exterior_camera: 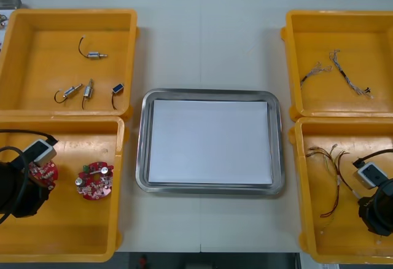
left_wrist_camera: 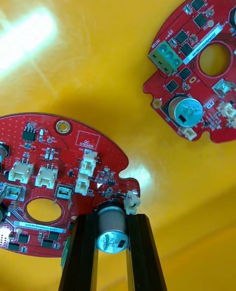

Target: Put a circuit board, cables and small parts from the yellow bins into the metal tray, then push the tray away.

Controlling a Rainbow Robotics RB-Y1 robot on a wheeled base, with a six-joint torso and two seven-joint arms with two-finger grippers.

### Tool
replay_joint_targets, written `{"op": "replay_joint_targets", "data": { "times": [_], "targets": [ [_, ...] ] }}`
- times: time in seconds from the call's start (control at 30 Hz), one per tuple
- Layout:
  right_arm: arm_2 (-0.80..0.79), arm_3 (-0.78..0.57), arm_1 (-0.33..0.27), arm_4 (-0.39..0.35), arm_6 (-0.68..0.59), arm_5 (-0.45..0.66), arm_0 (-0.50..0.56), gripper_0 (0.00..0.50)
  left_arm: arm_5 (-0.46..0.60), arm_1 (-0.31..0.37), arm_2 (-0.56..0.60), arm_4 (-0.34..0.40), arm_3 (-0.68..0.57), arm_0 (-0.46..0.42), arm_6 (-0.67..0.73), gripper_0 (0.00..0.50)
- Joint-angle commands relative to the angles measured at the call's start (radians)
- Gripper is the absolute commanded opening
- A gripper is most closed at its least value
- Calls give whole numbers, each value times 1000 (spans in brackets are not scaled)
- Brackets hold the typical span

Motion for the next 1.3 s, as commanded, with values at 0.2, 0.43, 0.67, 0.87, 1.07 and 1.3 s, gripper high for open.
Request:
{"op": "replay_joint_targets", "data": {
  "times": [0.2, 0.43, 0.67, 0.87, 1.07, 1.3],
  "targets": [
    [-240, -130, -19, -155, 55, 214, -14, 0, 217, -66, 51, 14, -66, -166, -12, 1],
    [-394, -160, -19, -304, 57, 398, -55, 0, 392, -135, 46, 14, -115, -301, 117, 0],
    [-475, -184, -18, -368, 52, 568, -138, 0, 499, -181, -29, -5, -166, -419, 250, 0],
    [-492, -207, -18, -372, 48, 691, -218, 0, 567, -224, -139, -48, -190, -534, 384, 0],
    [-498, -221, -16, -378, 32, 820, -296, 0, 597, -300, -251, -96, -193, -635, 528, 0],
    [-513, -272, -15, -387, 9, 955, -380, 0, 605, -401, -412, -205, -177, -733, 680, 0]
  ]
}}
